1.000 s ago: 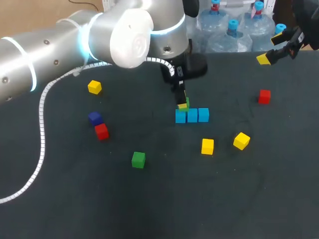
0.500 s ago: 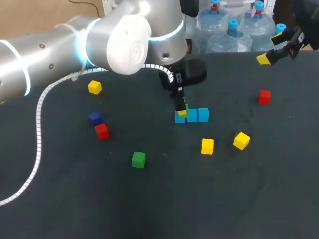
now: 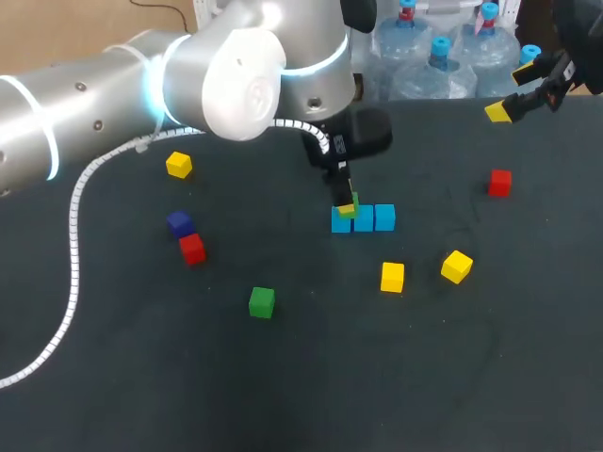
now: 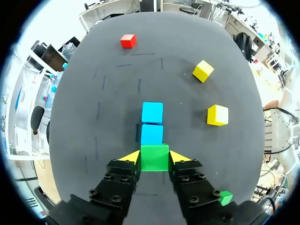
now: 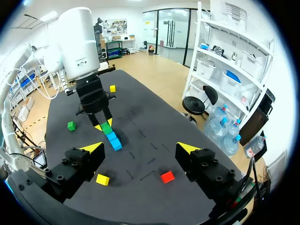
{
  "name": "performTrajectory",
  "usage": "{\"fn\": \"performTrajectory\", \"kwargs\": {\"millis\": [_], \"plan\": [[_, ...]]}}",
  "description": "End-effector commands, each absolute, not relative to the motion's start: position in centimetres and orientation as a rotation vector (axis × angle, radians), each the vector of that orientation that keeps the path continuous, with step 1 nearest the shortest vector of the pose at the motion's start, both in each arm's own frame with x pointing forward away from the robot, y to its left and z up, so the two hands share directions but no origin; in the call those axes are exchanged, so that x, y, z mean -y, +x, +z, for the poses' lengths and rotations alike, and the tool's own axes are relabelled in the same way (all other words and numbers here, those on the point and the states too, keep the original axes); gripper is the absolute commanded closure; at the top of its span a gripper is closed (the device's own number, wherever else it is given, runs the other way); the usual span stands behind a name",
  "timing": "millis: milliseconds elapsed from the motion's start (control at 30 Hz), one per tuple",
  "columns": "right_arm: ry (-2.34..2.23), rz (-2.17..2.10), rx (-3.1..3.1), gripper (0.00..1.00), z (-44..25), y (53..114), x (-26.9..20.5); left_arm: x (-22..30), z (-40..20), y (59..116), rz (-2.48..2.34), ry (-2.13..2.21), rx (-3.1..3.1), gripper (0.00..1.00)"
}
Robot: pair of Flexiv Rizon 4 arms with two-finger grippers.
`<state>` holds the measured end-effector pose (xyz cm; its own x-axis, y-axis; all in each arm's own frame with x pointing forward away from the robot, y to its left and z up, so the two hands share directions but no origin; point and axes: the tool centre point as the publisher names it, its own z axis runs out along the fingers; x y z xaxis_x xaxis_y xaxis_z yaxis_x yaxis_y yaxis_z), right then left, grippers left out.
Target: Place the blue cubes, place green cubes on the blue cubes, place the yellow cubes on the green cubes, then place the red cubes on the yellow cubes, and place purple cube on the red cubes.
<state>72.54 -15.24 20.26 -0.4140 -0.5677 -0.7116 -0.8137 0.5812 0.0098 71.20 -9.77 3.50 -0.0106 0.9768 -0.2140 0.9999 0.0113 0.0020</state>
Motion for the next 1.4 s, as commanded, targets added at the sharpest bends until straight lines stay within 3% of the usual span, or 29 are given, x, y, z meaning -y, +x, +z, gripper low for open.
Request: {"fn": "performTrajectory", "kwargs": {"millis": [33,600,867,1233,1367,1400], "plan": [[-1.093,0.468,-2.137,0.0,20.28,72.47,15.25,9.97,3.45,71.39,-0.225,2.103,-2.118,1.0],[-1.093,0.468,-2.137,0.0,20.28,72.47,15.25,9.85,3.17,71.73,-0.225,2.089,-2.132,1.0],[-1.093,0.468,-2.137,0.0,20.28,72.47,15.25,9.78,3.14,71.67,-0.228,2.092,-2.132,0.73],[-1.093,0.468,-2.137,0.0,20.28,72.47,15.25,9.93,3.19,71.7,-0.231,2.087,-2.131,0.64],[-1.093,0.468,-2.137,0.0,20.28,72.47,15.25,9.98,3.23,71.67,-0.232,2.089,-2.129,0.53],[-1.093,0.468,-2.137,0.0,20.28,72.47,15.25,9.99,3.24,71.66,-0.231,2.089,-2.129,0.43]]}}
